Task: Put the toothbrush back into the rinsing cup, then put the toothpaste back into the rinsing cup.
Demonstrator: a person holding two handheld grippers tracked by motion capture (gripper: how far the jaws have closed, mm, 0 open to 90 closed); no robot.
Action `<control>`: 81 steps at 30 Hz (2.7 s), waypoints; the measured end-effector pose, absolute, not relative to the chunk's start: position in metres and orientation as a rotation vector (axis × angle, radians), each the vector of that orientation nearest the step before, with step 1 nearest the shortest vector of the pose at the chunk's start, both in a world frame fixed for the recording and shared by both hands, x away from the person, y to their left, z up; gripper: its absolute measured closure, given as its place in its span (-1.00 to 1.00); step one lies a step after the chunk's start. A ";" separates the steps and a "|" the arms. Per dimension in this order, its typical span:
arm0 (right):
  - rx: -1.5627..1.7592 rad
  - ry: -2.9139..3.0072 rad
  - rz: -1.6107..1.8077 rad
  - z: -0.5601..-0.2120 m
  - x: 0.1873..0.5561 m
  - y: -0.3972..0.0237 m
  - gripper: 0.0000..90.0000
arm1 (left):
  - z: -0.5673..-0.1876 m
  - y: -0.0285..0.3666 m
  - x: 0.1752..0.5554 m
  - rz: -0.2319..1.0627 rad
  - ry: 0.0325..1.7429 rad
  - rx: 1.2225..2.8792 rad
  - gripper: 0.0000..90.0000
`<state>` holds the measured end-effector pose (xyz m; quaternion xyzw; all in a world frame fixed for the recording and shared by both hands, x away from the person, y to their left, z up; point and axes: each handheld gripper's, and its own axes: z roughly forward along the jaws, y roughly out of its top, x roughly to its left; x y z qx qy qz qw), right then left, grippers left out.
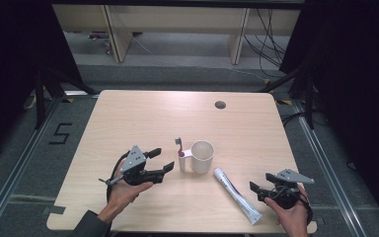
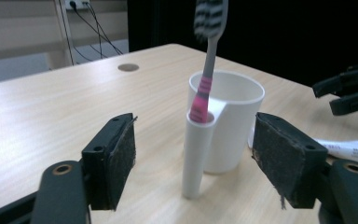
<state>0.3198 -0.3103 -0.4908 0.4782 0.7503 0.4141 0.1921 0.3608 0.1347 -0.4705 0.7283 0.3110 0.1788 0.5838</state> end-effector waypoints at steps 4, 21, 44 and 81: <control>1.339 2.110 1.160 -0.491 0.320 -0.310 -0.43 | -0.478 0.142 0.357 0.400 0.742 1.718 -0.42; 1.390 2.106 1.179 -0.493 0.319 -0.310 -0.43 | -0.482 0.169 0.330 0.376 0.813 1.798 -0.60; 1.360 2.115 1.178 -0.493 0.321 -0.313 -0.43 | -0.498 0.164 0.308 0.388 0.802 1.950 -0.62; 0.982 2.521 1.205 -0.478 0.279 -0.250 1.00 | -0.498 0.170 0.312 0.425 0.819 1.966 -0.60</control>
